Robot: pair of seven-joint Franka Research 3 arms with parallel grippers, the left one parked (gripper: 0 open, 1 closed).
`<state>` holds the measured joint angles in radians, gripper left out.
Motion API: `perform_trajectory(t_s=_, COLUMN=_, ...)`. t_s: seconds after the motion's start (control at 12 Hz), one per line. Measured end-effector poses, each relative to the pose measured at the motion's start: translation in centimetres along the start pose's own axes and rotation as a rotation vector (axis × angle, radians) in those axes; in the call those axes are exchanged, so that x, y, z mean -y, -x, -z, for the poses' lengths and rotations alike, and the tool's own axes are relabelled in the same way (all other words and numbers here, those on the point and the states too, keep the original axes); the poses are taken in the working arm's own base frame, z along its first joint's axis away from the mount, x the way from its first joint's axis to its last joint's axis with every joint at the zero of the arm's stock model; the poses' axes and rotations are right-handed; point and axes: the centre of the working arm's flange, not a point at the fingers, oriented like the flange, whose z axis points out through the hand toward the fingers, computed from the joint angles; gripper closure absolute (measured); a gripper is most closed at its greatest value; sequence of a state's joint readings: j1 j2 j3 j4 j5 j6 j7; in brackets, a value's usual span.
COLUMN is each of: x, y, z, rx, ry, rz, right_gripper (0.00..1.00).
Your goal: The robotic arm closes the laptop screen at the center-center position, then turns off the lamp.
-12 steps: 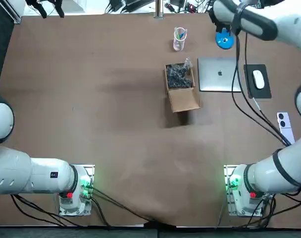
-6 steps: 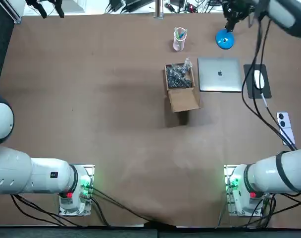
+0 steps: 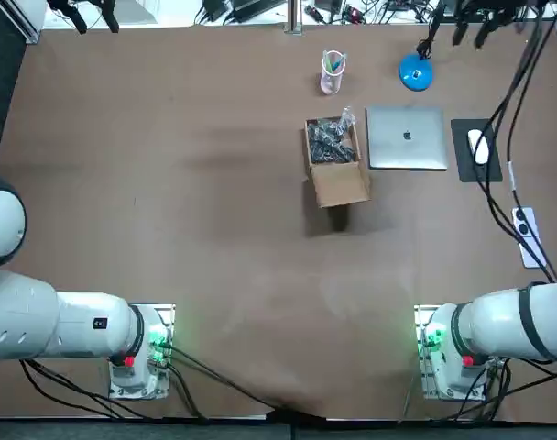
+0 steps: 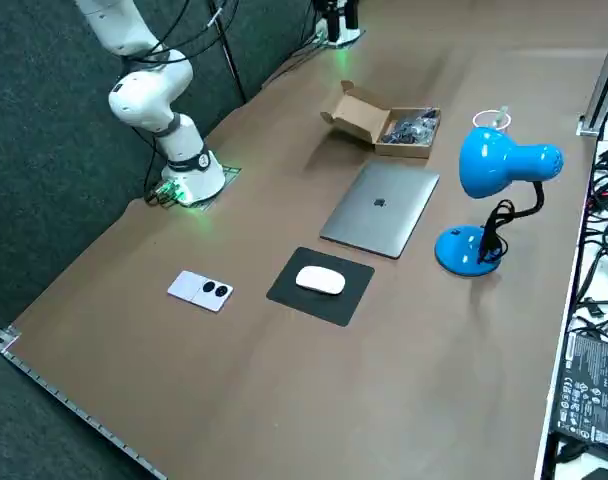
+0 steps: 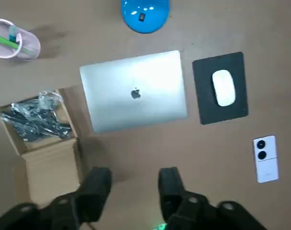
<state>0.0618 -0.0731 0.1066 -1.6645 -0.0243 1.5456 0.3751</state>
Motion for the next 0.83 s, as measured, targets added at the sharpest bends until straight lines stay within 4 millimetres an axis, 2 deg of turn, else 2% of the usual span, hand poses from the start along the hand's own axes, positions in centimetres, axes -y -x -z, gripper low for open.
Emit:
perform_trajectory(t_s=0.17, x=-2.5, y=-0.1, z=0.6, rx=0.006, ry=-0.004, rz=0.028, right_gripper=0.25)
perform_trajectory(t_s=0.25, x=-5.1, y=-0.4, z=1.1, rx=0.000, ry=-0.012, rz=0.077, right_gripper=0.02)
perform_trajectory(t_s=0.58, x=-9.9, y=-0.9, z=1.5, rx=-0.007, ry=-0.028, rz=0.132, right_gripper=0.00)
perform_trajectory(t_s=0.83, x=-10.8, y=-1.6, z=-0.1, rx=-0.019, ry=-0.034, rz=0.126, right_gripper=0.00)
